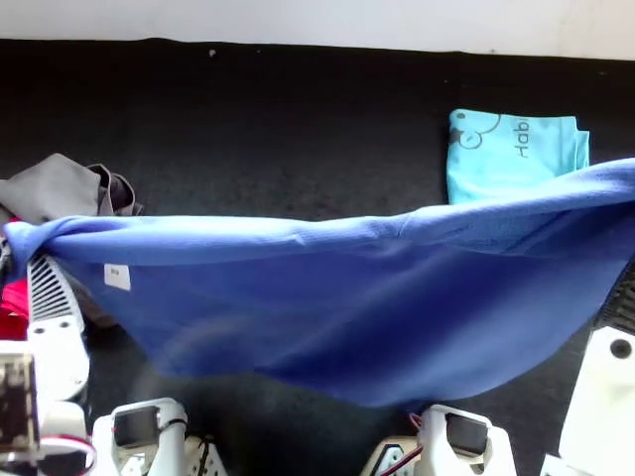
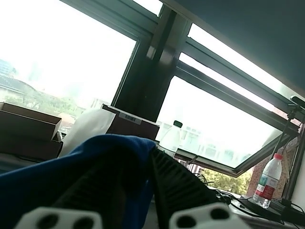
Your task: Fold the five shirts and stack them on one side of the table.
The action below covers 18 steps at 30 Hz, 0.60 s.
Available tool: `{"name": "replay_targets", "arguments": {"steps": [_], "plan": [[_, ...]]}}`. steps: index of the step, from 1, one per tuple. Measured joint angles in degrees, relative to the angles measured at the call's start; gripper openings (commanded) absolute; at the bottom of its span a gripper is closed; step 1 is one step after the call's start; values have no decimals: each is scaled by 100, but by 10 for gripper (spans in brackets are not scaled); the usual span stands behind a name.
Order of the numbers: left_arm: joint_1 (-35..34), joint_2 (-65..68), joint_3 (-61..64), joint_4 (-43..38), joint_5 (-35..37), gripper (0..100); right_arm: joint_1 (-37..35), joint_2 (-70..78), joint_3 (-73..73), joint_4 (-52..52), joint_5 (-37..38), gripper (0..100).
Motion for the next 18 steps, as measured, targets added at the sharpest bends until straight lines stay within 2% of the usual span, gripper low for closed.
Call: {"name": "replay_targets", "arguments": {"steps": [18], "plan": [[0, 0, -88, 114, 0, 8, 0, -448, 141, -18, -9, 5]]}}
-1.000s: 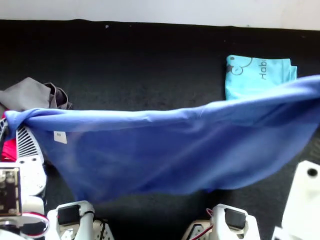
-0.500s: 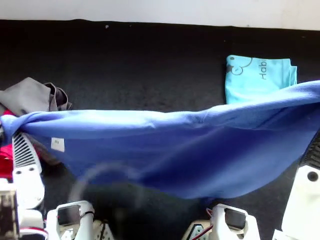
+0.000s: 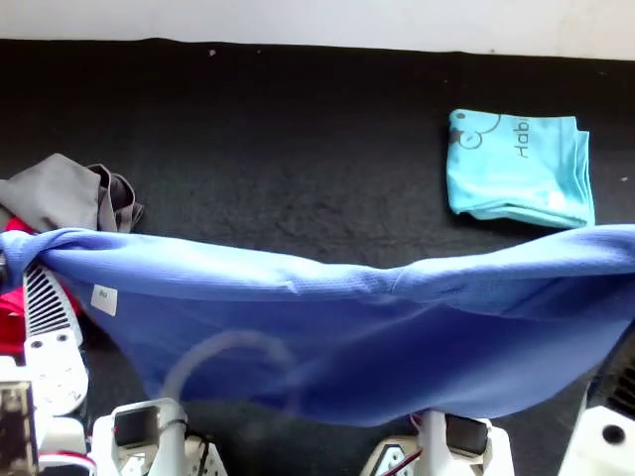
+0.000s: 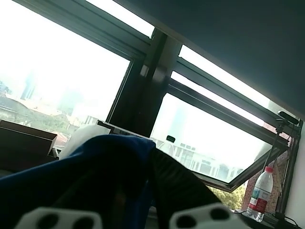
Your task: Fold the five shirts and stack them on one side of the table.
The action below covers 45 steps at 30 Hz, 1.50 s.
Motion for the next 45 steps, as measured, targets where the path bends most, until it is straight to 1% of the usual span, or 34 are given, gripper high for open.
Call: {"name": "replay_targets", "arguments": {"steps": [3, 6, 9, 12, 15, 19, 24, 27, 30, 33, 37, 45], "plan": [[0, 0, 677, -193, -9, 8, 0, 167, 519, -97, 0, 5], [0, 237, 1609, -721, 0, 8, 0, 598, 1424, -387, 0, 5], [18, 853, 2409, -1327, 9, 8, 0, 1125, 2356, -853, 0, 5], [44, 1662, 2620, -1855, 9, 8, -18, 1538, 3314, -1468, 0, 5], [246, 2514, 2585, -2198, 9, 8, -114, 1978, 4009, -1996, 9, 5], [510, 3842, 2101, -2374, 9, 8, -404, 2611, 4220, -2154, 9, 5], [554, 5301, 686, -2356, 9, 8, -510, 3473, 3965, -2224, 9, 5], [589, 6022, -413, -2057, 9, 8, -510, 4000, 3349, -2224, 9, 5], [686, 6637, -1582, -1556, 9, 8, -510, 4422, 2708, -2180, 0, 5], [721, 7297, -2470, -1152, 9, 8, -510, 4730, 2303, -1793, -9, 5], [721, 8079, -2927, -870, 9, 8, -598, 5160, 2198, -1240, -9, 5], [712, 9143, -2963, -809, 9, 8, -800, 6013, 2198, -290, -9, 5]]}}
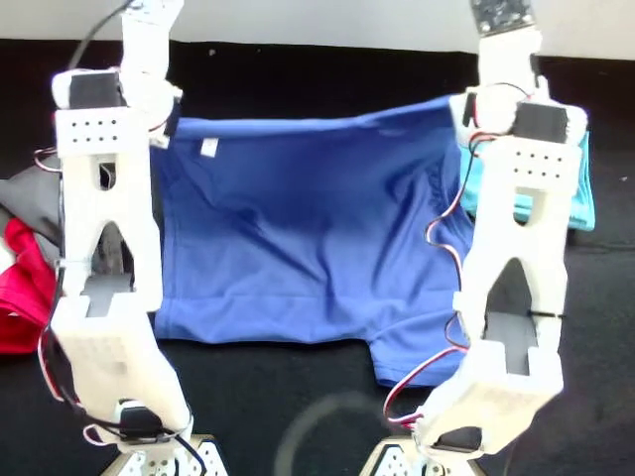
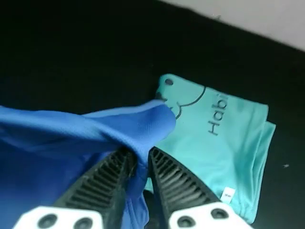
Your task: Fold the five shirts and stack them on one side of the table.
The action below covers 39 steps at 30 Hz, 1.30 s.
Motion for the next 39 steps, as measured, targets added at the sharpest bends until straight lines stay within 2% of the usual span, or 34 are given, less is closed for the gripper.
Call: {"name": "replay_targets", "arguments": {"steps": [7, 15, 20, 27, 34, 39], "plan": [[79, 862, 0, 879, -9, 8, -44, 791, 0, 835, 0, 5], [79, 879, 0, 1881, -9, 8, -44, 774, -97, 1952, 0, 5], [88, 114, 527, 1960, -18, 8, -44, 264, -105, 2382, 0, 5], [88, -1090, 2426, 1960, -193, 9, 105, -149, 18, 2822, 0, 5], [123, -1811, 4211, 1292, -193, 9, 563, -149, 976, 2840, 9, 5], [220, -2400, 5055, 1152, -193, 9, 800, -527, 1459, 2804, 352, 5]]}}
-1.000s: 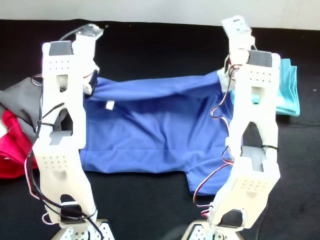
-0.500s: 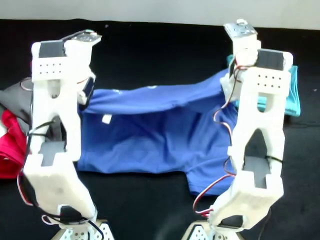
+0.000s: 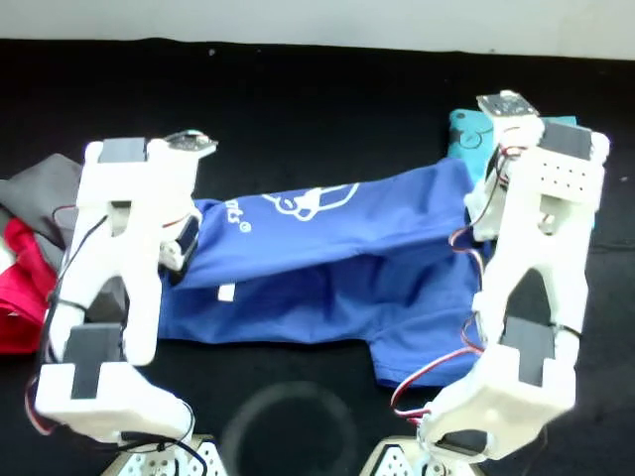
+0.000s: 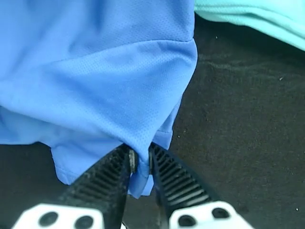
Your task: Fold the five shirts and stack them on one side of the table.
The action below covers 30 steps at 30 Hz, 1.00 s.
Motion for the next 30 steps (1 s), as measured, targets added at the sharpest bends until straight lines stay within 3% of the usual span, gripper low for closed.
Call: {"name": "replay_targets", "arguments": {"steps": [15, 23, 30], "plan": [[0, -949, 1248, -378, 0, 9, 62, -4149, 5090, -1829, 466, 5], [9, -1125, 1837, -536, 0, 9, 105, -5635, 5582, -1407, 765, 5], [9, -1257, 2031, -580, 0, 9, 422, -6084, 5723, -1363, 1108, 5]]}}
